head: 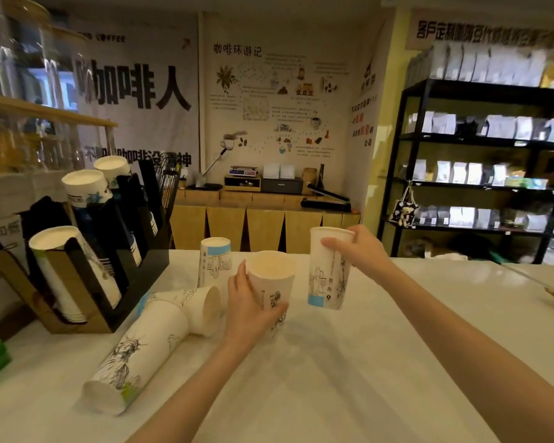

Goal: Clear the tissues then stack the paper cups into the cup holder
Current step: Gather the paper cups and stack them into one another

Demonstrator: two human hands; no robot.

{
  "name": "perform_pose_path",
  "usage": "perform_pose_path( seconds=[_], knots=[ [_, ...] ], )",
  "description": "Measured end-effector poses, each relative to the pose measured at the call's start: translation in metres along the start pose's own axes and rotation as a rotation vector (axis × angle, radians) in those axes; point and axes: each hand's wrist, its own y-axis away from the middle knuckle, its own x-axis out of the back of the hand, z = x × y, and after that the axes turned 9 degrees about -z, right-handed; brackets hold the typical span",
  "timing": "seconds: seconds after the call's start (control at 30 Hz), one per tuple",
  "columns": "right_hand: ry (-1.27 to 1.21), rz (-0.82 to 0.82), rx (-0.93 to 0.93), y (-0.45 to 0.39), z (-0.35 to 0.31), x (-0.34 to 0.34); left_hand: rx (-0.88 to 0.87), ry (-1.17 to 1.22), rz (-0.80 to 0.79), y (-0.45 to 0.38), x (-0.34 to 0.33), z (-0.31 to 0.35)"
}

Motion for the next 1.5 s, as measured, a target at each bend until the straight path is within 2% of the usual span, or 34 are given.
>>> perform_pose_path(
  seconds=[0.1, 0.27, 0.37, 0.7, 0.8, 1.0, 1.13, 1.23, 1.33, 1.43, 1.5],
  knots=[
    [0.005, 0.053, 0.171, -0.001, -0.023, 0.012, 0.02, 0.077, 0.013, 0.005, -0.012, -0.01],
    [-0.072, 0.251, 0.485, 0.007, -0.052, 0.007, 0.049, 0.105, -0.014, 0.003, -0.02, -0.022],
    [-0.129, 0.29, 0.584, 0.014, -0.056, -0.011, 0.084, 0.143, -0.054, 0.004, -0.026, -0.03],
    [0.008, -0.071, 0.466, 0.022, -0.004, -0.073, 0.064, 0.203, -0.063, 0.005, -0.028, -0.04],
    [0.07, -0.127, 0.411, 0.027, 0.011, -0.084, 0.054, 0.191, -0.066, 0.006, -0.028, -0.041],
    [0.073, -0.182, 0.423, 0.034, 0.021, -0.09, 0.058, 0.202, -0.076, 0.007, -0.029, -0.039],
    [0.063, -0.201, 0.366, 0.028, 0.009, -0.082, 0.1, 0.18, -0.183, 0.014, -0.026, -0.033],
    [0.059, -0.087, 0.41, 0.029, -0.015, -0.084, 0.117, 0.066, -0.135, 0.023, -0.011, -0.021],
    [0.041, -0.066, 0.58, 0.04, -0.047, -0.1, -0.046, -0.156, -0.032, 0.03, 0.021, -0.013],
    [-0.089, -0.29, 0.644, 0.048, -0.067, -0.126, -0.109, -0.454, 0.071, 0.039, 0.06, -0.021],
    [-0.063, -0.441, 0.605, 0.049, -0.071, -0.148, -0.022, -0.658, 0.118, 0.044, 0.082, -0.03]
  ],
)
